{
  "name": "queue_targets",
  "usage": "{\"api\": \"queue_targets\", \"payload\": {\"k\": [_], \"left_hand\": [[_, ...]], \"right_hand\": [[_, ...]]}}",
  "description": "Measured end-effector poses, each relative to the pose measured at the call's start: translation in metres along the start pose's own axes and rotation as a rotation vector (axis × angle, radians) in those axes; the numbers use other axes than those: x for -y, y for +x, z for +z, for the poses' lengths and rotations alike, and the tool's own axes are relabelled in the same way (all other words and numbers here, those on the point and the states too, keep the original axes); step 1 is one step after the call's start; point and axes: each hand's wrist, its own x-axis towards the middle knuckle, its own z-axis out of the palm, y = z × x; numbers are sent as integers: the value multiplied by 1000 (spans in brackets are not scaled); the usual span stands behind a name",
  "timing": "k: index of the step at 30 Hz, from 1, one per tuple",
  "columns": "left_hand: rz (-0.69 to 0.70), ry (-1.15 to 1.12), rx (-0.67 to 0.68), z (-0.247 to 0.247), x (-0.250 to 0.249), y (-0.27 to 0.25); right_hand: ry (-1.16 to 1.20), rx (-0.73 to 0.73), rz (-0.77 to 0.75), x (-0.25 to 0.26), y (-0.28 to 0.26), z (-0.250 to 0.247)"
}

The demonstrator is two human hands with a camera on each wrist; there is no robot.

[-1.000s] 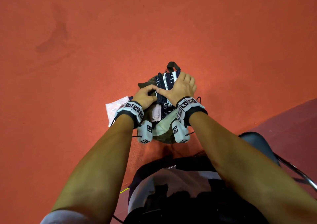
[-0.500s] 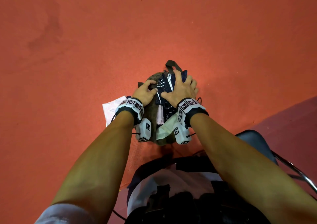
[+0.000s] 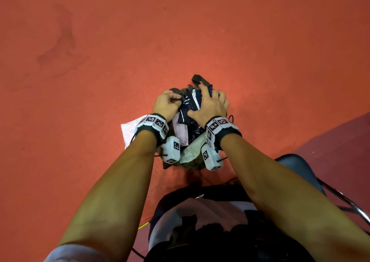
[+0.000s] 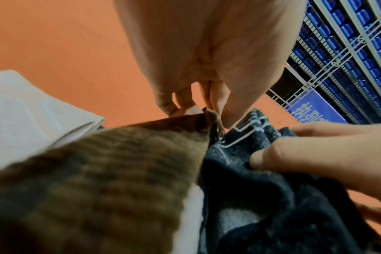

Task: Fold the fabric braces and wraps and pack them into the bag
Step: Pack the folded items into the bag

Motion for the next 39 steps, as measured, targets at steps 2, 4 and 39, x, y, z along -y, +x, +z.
{"api": "queue_targets", "payload": {"k": [2, 4, 39], "left_hand": [[-16, -125, -29, -4, -3, -3], [-8, -178, -58, -8, -7, -8], [67, -218, -90, -47, -23, -15]], "right_hand": [[18, 39, -30, 4, -2, -3], [44, 77, -41, 9, -5, -5], [-372, 91, -461, 30, -14, -3]]}}
